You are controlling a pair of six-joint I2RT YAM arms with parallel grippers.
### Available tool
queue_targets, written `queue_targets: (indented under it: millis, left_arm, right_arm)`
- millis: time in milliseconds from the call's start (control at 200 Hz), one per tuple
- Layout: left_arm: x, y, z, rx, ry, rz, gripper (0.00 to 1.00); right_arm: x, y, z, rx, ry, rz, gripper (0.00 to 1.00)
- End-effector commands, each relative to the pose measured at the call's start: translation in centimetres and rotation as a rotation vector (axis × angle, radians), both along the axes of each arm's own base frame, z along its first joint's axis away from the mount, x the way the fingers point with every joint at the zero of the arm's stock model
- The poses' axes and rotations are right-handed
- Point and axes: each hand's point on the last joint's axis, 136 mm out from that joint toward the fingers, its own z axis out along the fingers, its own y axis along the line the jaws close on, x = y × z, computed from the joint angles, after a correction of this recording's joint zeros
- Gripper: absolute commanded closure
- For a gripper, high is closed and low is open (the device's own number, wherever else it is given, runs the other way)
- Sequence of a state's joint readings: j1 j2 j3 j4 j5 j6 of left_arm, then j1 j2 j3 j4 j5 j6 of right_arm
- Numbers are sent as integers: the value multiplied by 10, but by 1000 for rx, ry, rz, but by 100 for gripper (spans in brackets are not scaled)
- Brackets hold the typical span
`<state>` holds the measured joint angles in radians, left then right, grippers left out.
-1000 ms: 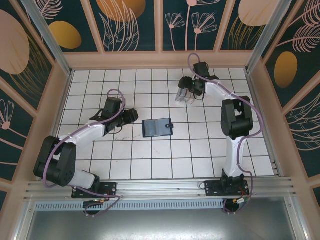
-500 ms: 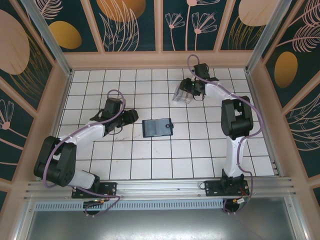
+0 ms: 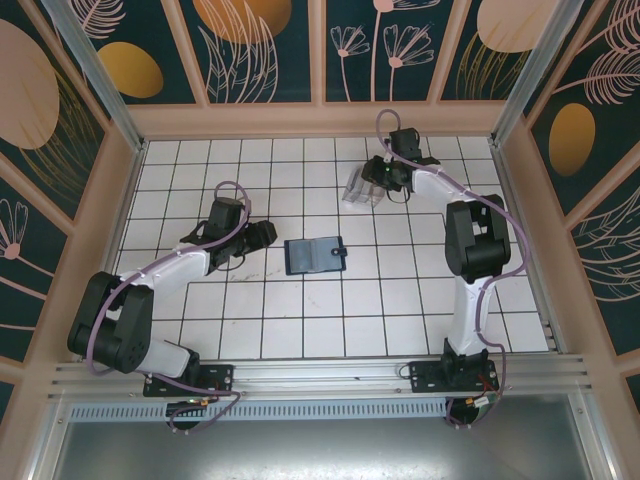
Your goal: Put the credit cards into the card holder
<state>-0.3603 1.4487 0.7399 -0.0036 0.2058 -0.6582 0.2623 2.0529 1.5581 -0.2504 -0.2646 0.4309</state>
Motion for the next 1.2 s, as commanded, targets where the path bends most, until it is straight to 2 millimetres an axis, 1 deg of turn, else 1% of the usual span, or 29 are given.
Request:
queue_targets:
  millis: [0, 135, 195, 370, 520, 621, 746, 856, 941, 996, 1081, 1196]
  left_arm:
    - [-1, -4, -2, -17, 7, -12, 45]
    - [-1, -4, -1, -22, 4, -10, 45]
    - [-1, -5, -3, -21, 8, -12, 45]
    - [-1, -5, -3, -26, 8, -13, 45]
    - [0, -6, -2, -24, 13, -15, 45]
    - [0, -6, -1, -33, 5, -12, 45]
    - [0, -6, 1, -26, 11, -17, 45]
    - [-2, -3, 2, -17, 0, -13, 45]
    - [-4, -2, 1, -4, 12, -18, 45]
    - [-7, -3, -1, -10, 21, -22, 45]
    - [-12, -9, -4, -51, 20, -46, 45]
    - [-16, -17, -12, -94, 48, -73, 46]
  right_arm:
    - [0, 9, 28, 44, -57, 23, 73]
    - [-1, 8, 25, 40, -47, 20, 81]
    - [-2, 8, 23, 32, -45, 22, 87]
    - [-4, 4, 25, 16, -40, 14, 96]
    - [-7, -1, 28, -4, -43, 3, 99]
    - [-12, -3, 35, -7, -58, 10, 100]
    - [-25, -11, 43, -40, -72, 15, 100]
    - [-46, -18, 49, -73, -74, 45, 100]
    - [-68, -22, 51, -84, -74, 75, 100]
    - [-84, -21, 53, -69, -79, 108, 100]
    - [-112, -11, 59, -7, -105, 179, 100]
    - [-144, 3, 56, 73, -104, 249, 100]
